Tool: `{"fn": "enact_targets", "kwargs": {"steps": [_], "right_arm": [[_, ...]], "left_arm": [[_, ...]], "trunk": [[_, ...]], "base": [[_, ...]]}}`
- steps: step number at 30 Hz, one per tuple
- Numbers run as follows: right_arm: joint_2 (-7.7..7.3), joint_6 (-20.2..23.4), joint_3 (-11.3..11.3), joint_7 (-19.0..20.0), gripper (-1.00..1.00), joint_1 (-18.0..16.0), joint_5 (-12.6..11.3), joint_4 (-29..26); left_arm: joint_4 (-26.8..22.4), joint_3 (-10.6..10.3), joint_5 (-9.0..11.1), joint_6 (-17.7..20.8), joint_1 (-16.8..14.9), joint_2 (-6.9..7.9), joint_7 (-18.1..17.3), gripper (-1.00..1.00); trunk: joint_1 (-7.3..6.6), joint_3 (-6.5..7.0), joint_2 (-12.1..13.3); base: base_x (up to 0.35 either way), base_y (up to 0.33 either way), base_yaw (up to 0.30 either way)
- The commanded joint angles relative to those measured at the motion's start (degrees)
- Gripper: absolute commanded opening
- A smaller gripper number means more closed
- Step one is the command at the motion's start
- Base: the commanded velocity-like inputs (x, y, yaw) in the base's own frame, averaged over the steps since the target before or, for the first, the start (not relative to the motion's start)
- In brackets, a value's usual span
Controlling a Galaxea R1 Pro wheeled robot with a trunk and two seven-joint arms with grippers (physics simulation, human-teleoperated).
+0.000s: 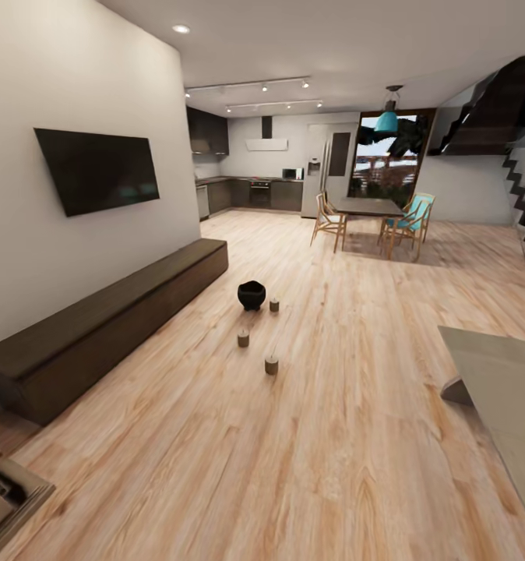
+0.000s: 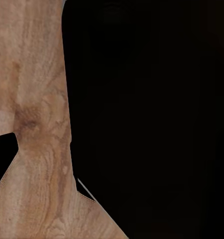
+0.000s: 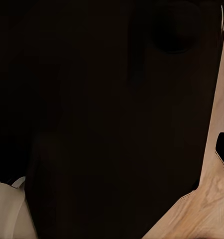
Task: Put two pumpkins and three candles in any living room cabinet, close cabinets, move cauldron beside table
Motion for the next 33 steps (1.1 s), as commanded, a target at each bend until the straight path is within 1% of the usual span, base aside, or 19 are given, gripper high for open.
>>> {"fn": "enact_targets", "kwargs": {"steps": [1, 7, 12, 20, 26, 33], "right_arm": [[0.00, -0.2, -0.1, 0.0, 1.00, 0.0, 0.0, 0.0], [0.03, -0.2, -0.1, 0.0, 1.00, 0.0, 0.0, -0.1], [0.04, -0.2, 0.0, 0.0, 1.00, 0.0, 0.0, -0.1], [0.04, -0.2, 0.0, 0.0, 1.00, 0.0, 0.0, -0.1], [0.04, -0.2, 0.0, 0.0, 1.00, 0.0, 0.1, 0.0], [0.04, -0.2, 0.0, 0.0, 1.00, 0.0, 0.4, 0.1]], "left_arm": [[0.1, 0.0, 0.0, -0.2, 0.0, 0.01, -0.1, 1.00], [0.1, 0.0, -0.1, -0.3, 0.0, 0.01, -0.1, 1.00], [0.1, 0.0, -0.1, -1.5, 0.0, 0.01, -0.1, 1.00], [0.1, 0.0, -0.1, -2.1, 0.0, 0.01, -0.1, 1.00], [0.1, 0.0, -0.1, -2.2, 0.0, 0.01, -0.1, 1.00], [0.1, 0.0, -0.1, -2.2, 0.0, -0.03, -0.1, 1.00]], "trunk": [[0.03, -0.05, 0.0], [0.03, -0.05, 0.0], [0.03, -0.05, 0.0], [0.03, -0.05, 0.0], [0.03, -0.05, 0.0], [0.03, -0.05, 0.0]], "base": [[0.337, 0.000, 0.000], [0.337, 0.000, 0.000], [0.338, 0.000, 0.000], [0.338, 0.000, 0.023], [0.338, -0.012, 0.201], [0.333, -0.099, 0.276]]}}
